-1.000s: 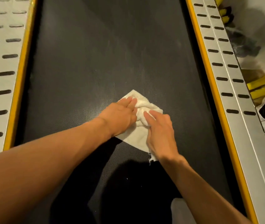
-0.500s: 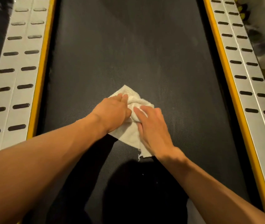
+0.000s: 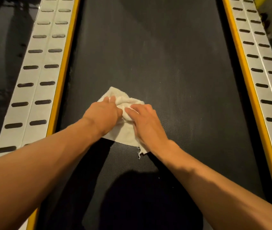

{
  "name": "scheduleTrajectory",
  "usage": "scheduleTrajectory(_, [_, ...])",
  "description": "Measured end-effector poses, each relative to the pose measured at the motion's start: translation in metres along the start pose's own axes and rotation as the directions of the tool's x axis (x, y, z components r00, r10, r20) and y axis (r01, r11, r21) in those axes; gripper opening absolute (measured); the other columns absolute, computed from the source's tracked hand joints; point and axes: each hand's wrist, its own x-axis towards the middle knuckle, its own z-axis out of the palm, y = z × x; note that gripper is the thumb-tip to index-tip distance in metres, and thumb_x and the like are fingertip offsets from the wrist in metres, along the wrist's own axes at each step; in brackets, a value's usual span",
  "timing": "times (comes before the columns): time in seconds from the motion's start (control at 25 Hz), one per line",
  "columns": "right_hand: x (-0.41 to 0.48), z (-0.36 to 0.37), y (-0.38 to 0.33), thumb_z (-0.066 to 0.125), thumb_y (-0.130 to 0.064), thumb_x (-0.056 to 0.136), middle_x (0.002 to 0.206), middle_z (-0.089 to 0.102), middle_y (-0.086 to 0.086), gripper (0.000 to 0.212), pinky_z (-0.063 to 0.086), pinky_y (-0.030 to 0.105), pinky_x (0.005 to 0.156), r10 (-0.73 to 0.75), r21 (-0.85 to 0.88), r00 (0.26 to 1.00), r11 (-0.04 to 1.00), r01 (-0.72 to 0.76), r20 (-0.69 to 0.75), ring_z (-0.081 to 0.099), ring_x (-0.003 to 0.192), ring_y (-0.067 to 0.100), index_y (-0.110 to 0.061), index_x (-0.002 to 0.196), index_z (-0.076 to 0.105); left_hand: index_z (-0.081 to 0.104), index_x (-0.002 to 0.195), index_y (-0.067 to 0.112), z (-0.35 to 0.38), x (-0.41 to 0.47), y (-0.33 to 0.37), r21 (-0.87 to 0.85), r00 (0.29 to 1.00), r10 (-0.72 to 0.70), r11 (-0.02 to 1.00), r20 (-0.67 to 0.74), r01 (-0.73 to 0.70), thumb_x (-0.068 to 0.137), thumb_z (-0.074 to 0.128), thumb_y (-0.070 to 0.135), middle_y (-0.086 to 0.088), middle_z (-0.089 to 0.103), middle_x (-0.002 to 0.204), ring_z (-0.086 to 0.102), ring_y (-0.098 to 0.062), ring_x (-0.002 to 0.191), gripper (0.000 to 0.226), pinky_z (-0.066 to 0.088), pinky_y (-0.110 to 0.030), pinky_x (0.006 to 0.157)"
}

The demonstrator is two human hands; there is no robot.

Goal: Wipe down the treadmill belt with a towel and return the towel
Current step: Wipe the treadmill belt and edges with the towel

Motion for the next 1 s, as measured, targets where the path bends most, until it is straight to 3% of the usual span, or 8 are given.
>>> scheduleTrajectory(0.2, [-0.001,-0.008,0.004,0.057,-0.004,0.087,0.125,0.054,-0.001,0.041,0.042,0.039,0.091,0.033,0.105,0.999,0.994,-0.035,0.015,0.044,0.113,0.025,-0.025,0.123,0.057,0.042,0.138,0.018,0.006,-0.016,0.002,0.032,1.000,0.023,0.999,-0.015,-0.023,0.102,0.035,0.023,-0.019,0.010,0.157,0.023,-0.031,0.143,0.038,0.044,-0.043,0.100])
scheduleTrajectory(0.28, [0.027,-0.004,-0.003,0.050,-0.007,0.091,0.135,0.048,0.002,0.044,0.036,0.041,0.100,0.050,0.011,0.995,0.999,-0.051,0.081,0.040,0.123,0.027,-0.023,0.131,0.051,0.043,0.137,0.014,0.002,-0.017,-0.009,0.053,0.999,-0.019,0.998,-0.027,0.021,0.099,0.040,0.018,-0.018,0.019,0.154,0.030,-0.030,0.139,0.038,0.047,-0.043,0.098])
scheduleTrajectory(0.44, [0.043,0.010,-0.034,0.038,-0.024,0.100,0.149,0.035,0.003,0.041,0.027,0.037,0.105,0.024,0.066,0.988,0.997,-0.034,0.154,0.029,0.133,0.027,-0.022,0.141,0.040,0.042,0.138,0.015,0.012,-0.026,-0.037,0.036,0.997,-0.078,0.996,-0.002,0.078,0.100,0.039,0.025,-0.017,0.020,0.152,0.031,-0.030,0.137,0.039,0.047,-0.044,0.098])
scheduleTrajectory(0.6, [0.022,0.004,-0.032,0.044,-0.008,0.094,0.143,0.042,0.004,0.047,0.031,0.041,0.103,-0.039,0.056,0.991,0.998,0.032,0.127,0.035,0.130,0.026,-0.022,0.139,0.043,0.041,0.139,0.013,0.028,-0.035,-0.034,-0.017,0.998,-0.062,0.998,0.013,0.063,0.100,0.038,0.017,-0.015,0.009,0.158,0.020,-0.030,0.144,0.040,0.042,-0.043,0.104])
scheduleTrajectory(0.72, [0.051,0.005,-0.041,0.042,-0.008,0.094,0.133,0.048,0.007,0.043,0.036,0.042,0.095,0.014,-0.032,0.990,0.999,-0.009,0.139,0.041,0.121,0.028,-0.018,0.135,0.048,0.045,0.135,0.014,0.027,-0.035,-0.036,-0.052,0.992,-0.113,0.993,-0.050,0.110,0.100,0.039,0.022,-0.012,0.025,0.153,0.032,-0.027,0.138,0.036,0.044,-0.040,0.102])
scheduleTrajectory(0.84, [0.066,0.006,-0.060,0.043,-0.009,0.094,0.134,0.047,0.007,0.041,0.037,0.043,0.095,-0.069,-0.004,0.983,0.998,0.070,0.172,0.039,0.120,0.029,-0.017,0.134,0.048,0.047,0.133,0.013,0.021,-0.045,-0.051,-0.099,0.974,-0.209,0.975,-0.090,0.200,0.098,0.046,0.027,-0.012,0.047,0.132,0.050,-0.029,0.119,0.038,0.046,-0.035,0.095])
scheduleTrajectory(0.96, [0.042,0.025,-0.056,0.050,-0.024,0.094,0.134,0.043,-0.008,0.040,0.036,0.034,0.098,-0.136,0.073,0.985,0.989,0.129,0.101,0.037,0.118,0.023,-0.030,0.133,0.048,0.046,0.136,0.010,0.022,-0.052,-0.053,-0.160,0.965,-0.241,0.961,-0.103,0.223,0.098,0.046,0.025,-0.015,0.047,0.132,0.049,-0.031,0.119,0.041,0.044,-0.037,0.098])
scheduleTrajectory(1.0, [0.033,0.026,-0.051,0.051,-0.034,0.094,0.127,0.044,-0.014,0.037,0.035,0.032,0.100,-0.183,0.016,0.981,0.983,0.183,0.055,0.038,0.118,0.018,-0.033,0.131,0.050,0.045,0.138,0.008,0.024,-0.053,-0.050,-0.150,0.968,-0.228,0.966,-0.101,0.212,0.098,0.045,0.024,-0.015,0.044,0.136,0.046,-0.031,0.123,0.043,0.043,-0.038,0.101])
